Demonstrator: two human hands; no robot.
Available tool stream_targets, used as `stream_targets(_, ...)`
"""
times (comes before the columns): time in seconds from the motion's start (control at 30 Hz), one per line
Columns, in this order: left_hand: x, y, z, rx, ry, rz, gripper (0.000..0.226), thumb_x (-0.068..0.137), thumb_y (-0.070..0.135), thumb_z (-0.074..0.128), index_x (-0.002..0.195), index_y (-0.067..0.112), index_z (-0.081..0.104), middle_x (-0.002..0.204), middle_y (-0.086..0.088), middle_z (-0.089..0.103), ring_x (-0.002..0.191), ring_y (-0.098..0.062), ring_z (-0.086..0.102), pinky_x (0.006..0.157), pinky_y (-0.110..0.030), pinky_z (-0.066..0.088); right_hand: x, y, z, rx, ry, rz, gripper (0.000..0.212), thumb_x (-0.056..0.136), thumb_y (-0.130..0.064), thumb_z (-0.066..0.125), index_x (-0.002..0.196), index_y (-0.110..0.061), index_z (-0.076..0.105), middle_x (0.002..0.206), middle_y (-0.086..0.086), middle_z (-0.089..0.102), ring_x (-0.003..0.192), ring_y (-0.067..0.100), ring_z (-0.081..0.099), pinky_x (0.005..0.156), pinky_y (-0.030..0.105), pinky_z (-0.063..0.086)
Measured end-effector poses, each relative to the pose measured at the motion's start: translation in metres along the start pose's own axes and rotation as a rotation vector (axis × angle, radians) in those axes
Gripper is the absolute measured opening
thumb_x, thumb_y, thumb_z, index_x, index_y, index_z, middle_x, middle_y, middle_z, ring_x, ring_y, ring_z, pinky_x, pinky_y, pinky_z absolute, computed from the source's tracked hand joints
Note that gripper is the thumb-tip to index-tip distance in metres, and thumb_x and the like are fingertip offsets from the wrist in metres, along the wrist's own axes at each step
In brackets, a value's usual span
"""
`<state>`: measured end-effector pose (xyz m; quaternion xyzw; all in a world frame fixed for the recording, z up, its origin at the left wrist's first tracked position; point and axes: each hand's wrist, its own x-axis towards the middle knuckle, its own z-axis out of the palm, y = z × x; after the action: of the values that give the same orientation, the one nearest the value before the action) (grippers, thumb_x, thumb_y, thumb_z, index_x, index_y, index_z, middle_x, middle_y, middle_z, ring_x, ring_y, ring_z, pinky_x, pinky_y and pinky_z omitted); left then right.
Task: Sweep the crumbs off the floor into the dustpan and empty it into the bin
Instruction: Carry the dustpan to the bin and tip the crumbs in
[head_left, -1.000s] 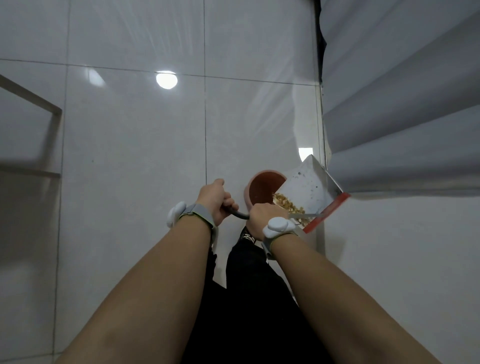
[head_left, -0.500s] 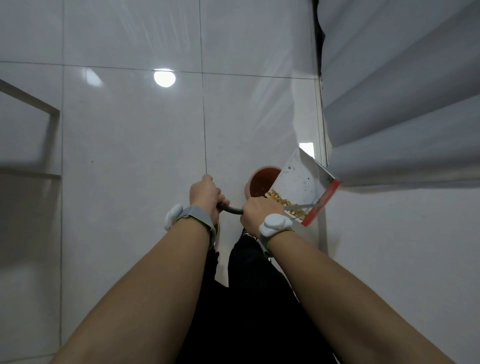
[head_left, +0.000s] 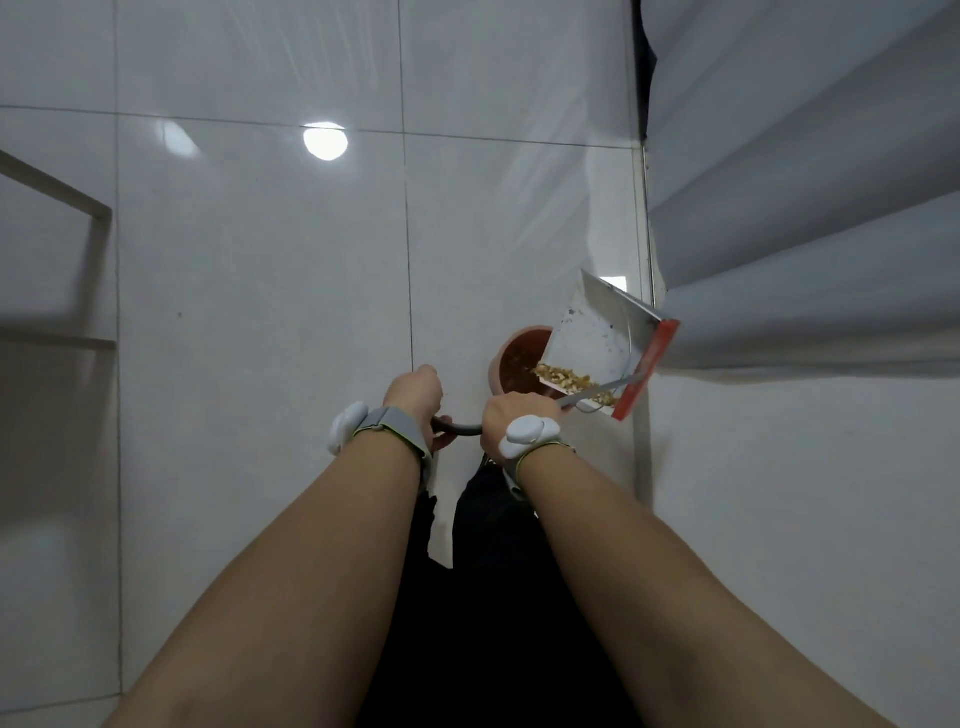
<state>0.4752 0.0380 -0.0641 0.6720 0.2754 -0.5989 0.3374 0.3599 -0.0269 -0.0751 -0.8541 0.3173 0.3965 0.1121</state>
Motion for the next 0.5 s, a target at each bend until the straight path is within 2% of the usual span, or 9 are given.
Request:
stream_targets(0.07,0.004,-0.002,-0.004,0.021,-0.009,-0.019,0.021,0.093,0.028,0.040,0.084,0.011,0.047,0.086,-0.009,0.047,0.069,-0.026,0.051,0.051,-0.030,0.049,0.006,-0.003,0.001,-0.024,-0.018,0.007,0.023,0.080,-0.017,0.051,0.058,-0.018,0.044,0.063,-0.004,0.048,0.058,0.018,0.048,0.053,0.024,0.032)
stream_targets(0.17,0.008,-0.009,-0.007,0.058,0.004,-0.014,0.020,0.094,0.026,0.040,0.081,0.012,0.044,0.084,-0.013,0.049,0.069,-0.029,0.055,0.050,-0.031,0.049,0.009,-0.010,0.002,-0.053,-0.031,-0.011,0.022,0.078,-0.017,0.052,0.058,-0.018,0.045,0.061,-0.004,0.049,0.051,0.014,0.042,0.048,0.023,0.027)
stream_targets(0.37,0.012,-0.011,-0.012,0.108,-0.029,-0.033,0.023,0.093,0.030,0.039,0.102,0.011,0.047,0.081,-0.013,0.051,0.065,-0.029,0.058,0.045,-0.028,0.051,0.006,-0.011,0.005,-0.059,-0.039,-0.003,0.024,0.081,-0.017,0.050,0.058,-0.018,0.043,0.059,-0.004,0.044,0.054,0.017,0.043,0.049,0.024,0.027)
stream_targets(0.5,0.015,-0.013,-0.018,0.134,-0.031,-0.032,0.027,0.092,0.031,0.040,0.109,0.011,0.046,0.082,-0.013,0.051,0.067,-0.029,0.059,0.044,-0.028,0.051,0.005,-0.022,0.005,-0.080,-0.047,-0.012,0.022,0.081,-0.018,0.049,0.060,-0.020,0.044,0.060,-0.004,0.044,0.055,0.018,0.043,0.055,0.027,0.036)
